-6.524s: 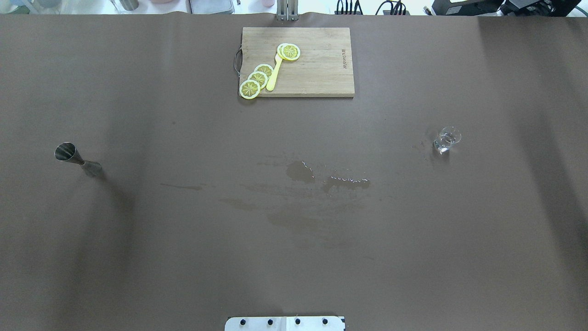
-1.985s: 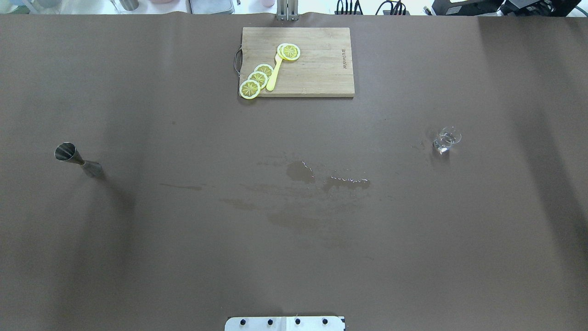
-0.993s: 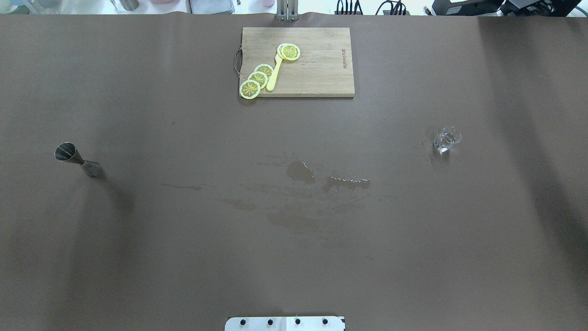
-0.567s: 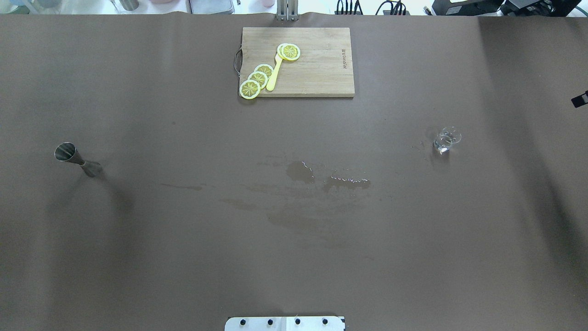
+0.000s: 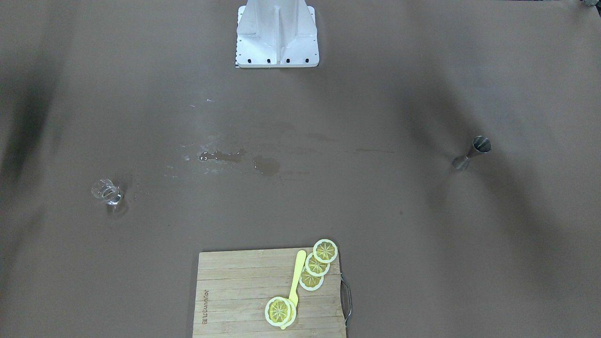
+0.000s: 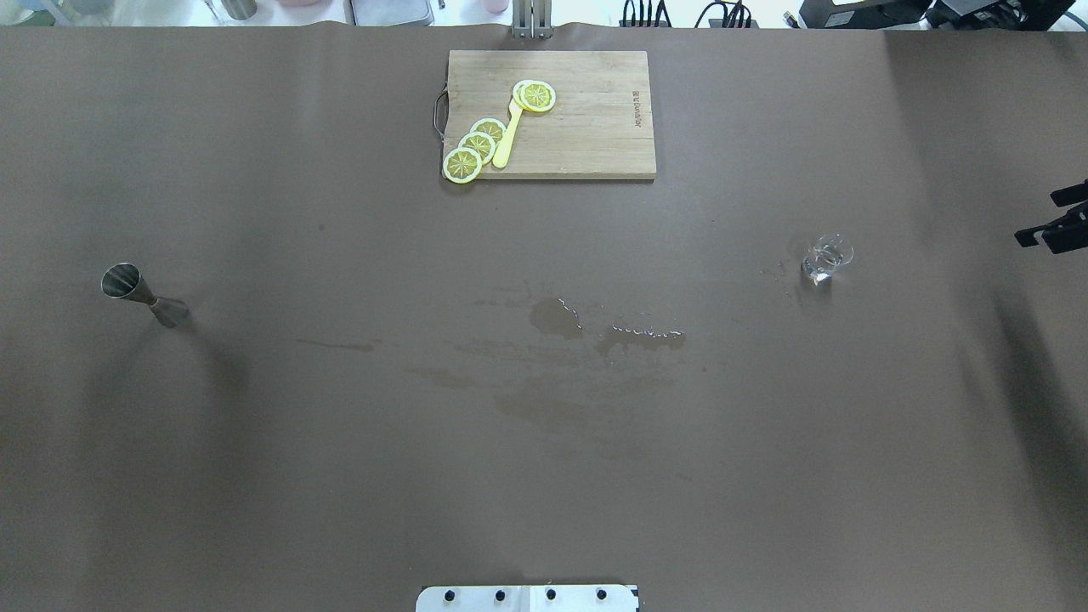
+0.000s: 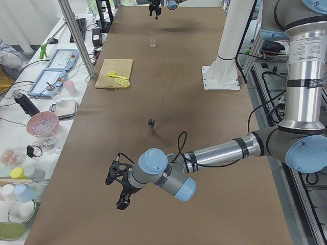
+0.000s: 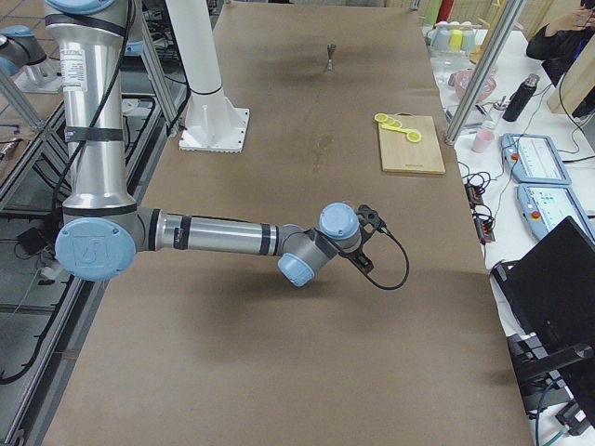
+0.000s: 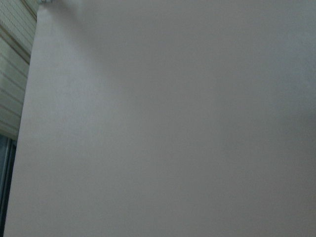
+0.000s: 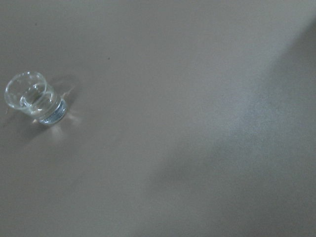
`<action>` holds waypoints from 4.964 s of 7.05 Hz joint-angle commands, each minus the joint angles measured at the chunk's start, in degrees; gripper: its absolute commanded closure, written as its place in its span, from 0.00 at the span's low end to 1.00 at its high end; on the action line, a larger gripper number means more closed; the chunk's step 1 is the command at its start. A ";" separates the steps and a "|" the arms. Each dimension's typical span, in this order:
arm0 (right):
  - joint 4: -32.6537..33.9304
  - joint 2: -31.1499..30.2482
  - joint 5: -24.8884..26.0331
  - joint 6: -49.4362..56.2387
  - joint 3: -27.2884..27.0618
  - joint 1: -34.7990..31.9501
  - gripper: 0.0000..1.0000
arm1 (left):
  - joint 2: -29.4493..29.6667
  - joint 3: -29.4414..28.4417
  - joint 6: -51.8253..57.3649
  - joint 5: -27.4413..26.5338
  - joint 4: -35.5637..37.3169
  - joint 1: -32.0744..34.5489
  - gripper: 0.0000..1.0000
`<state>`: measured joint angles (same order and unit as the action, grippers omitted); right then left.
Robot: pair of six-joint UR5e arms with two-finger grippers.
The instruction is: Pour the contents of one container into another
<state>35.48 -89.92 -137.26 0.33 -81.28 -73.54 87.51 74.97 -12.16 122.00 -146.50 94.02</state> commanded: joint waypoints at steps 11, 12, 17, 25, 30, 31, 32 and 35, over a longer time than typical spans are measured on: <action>7.33 9.05 -5.03 23.49 3.94 9.90 0.00 | -14.40 18.76 -44.08 -49.44 -24.01 -45.30 0.01; 6.37 9.06 -5.29 23.93 4.72 10.17 0.00 | -20.74 23.08 -46.62 -61.85 -24.45 -55.94 0.01; -12.60 13.97 -4.60 24.11 14.56 10.79 0.00 | -26.96 24.97 -60.53 -99.62 -13.33 -81.70 0.01; -13.06 16.43 -8.63 23.49 16.51 13.60 0.01 | -25.37 24.53 -65.36 -111.27 -13.46 -98.93 0.01; -16.75 17.23 -7.58 23.49 17.12 14.91 0.03 | -26.08 20.66 -65.62 -114.27 -5.82 -103.24 0.01; -17.19 17.23 -7.67 23.49 17.21 15.61 0.03 | -25.55 20.75 -65.54 -114.27 -5.91 -103.51 0.01; -17.37 17.14 -7.58 23.58 18.08 16.14 0.04 | -25.72 20.83 -65.19 -114.53 -5.82 -103.51 0.01; -17.37 17.23 -7.23 23.58 18.18 16.85 0.16 | -23.46 21.53 -65.62 -114.53 -3.99 -103.42 0.01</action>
<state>18.12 -72.75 -144.55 23.90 -63.15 -56.85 62.56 96.13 -77.58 7.40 -151.56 -9.44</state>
